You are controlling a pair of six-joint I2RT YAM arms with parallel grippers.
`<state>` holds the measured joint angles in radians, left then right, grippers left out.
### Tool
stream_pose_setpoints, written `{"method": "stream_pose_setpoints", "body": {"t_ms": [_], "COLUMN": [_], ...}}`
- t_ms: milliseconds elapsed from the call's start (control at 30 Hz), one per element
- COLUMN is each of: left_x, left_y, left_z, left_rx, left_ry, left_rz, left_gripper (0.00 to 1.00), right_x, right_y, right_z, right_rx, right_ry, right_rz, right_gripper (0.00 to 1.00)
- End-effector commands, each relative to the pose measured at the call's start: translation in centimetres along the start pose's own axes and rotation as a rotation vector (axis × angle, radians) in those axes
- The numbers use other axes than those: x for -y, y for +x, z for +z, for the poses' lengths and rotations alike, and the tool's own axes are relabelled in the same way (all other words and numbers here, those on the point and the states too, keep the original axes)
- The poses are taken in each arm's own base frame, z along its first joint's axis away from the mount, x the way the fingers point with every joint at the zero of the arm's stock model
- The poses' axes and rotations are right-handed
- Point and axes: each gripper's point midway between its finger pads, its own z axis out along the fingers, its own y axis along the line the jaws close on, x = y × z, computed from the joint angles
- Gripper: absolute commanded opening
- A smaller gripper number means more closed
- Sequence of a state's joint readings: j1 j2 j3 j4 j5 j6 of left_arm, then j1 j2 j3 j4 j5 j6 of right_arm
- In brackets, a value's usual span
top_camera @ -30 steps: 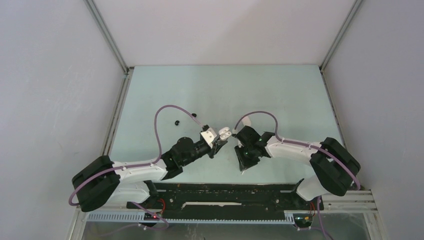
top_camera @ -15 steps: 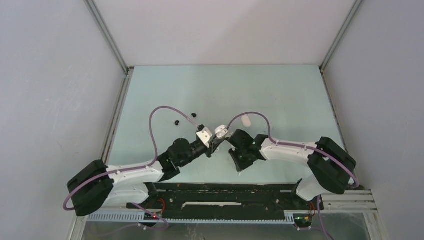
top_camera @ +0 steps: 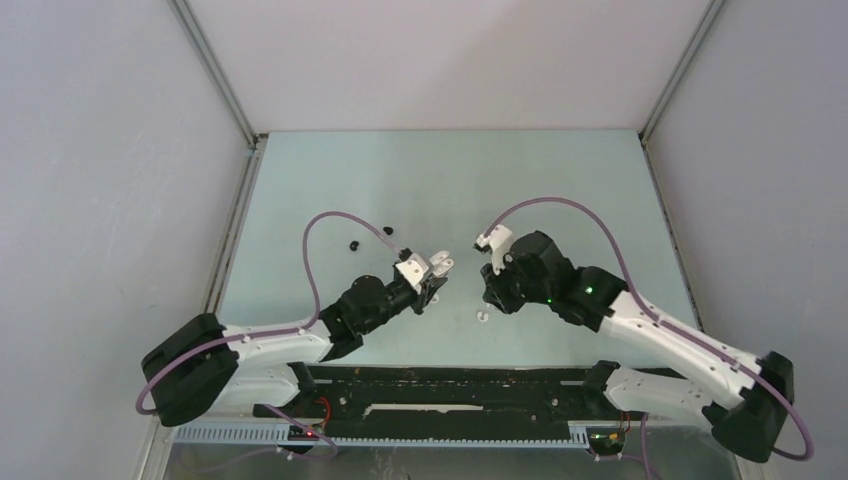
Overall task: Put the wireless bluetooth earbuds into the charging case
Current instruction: Place the earbud in the charging case.
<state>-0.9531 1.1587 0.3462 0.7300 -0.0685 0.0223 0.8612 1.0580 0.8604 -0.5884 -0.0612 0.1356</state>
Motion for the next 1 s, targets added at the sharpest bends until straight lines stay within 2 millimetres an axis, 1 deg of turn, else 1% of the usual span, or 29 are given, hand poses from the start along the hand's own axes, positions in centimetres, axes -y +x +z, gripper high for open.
{"method": "stream_pose_setpoints", "body": {"t_ms": [0,67,133,200,267,367,467,633,967], "left_x": [0.9,1.8,2.5,3.2,4.0,5.0,5.7,6.5,7.3], "left_y": [-0.6,-0.4,-0.3,-0.4,-0.8,-1.8,-2.3,-2.6,-3.2], "left_z": [1.3,1.7,1.9,1.9,1.6,0.7,0.0,-0.2,-0.7], "left_rx": [0.008,-0.004,-0.008,0.014,0.041,0.114,0.154,0.168,0.19], "left_ry": [0.04,0.085,0.124,0.165,0.209,0.273,0.309,0.347,0.384], "left_rz": [-0.035,-0.049,-0.055,-0.05,-0.046,-0.027,-0.011,0.014,0.017], "left_gripper": [0.0,0.0,0.0,0.0,0.0,0.0,0.0,0.0,0.0], "right_x": [-1.3,-2.2,-3.0,-4.1,-4.8,-5.6,-6.2,-6.9,-6.2], "right_y": [-4.9,-6.5,-7.6,-8.1,-8.4,-8.4,-9.0,-9.6,-9.6], "right_z": [-3.6,-5.2,-6.4,-7.4,-7.8,-7.6,-7.3,-6.8,-5.7], "right_rx": [0.245,0.363,0.477,0.586,0.672,0.76,0.813,0.862,0.832], "right_ry": [-0.052,-0.055,-0.039,-0.03,-0.013,0.003,0.016,0.034,0.076], "right_rz": [-0.243,-0.395,-0.55,-0.728,-0.856,-0.985,-1.04,-1.092,-1.074], "right_gripper": [0.0,0.0,0.0,0.0,0.0,0.0,0.0,0.0,0.0]}}
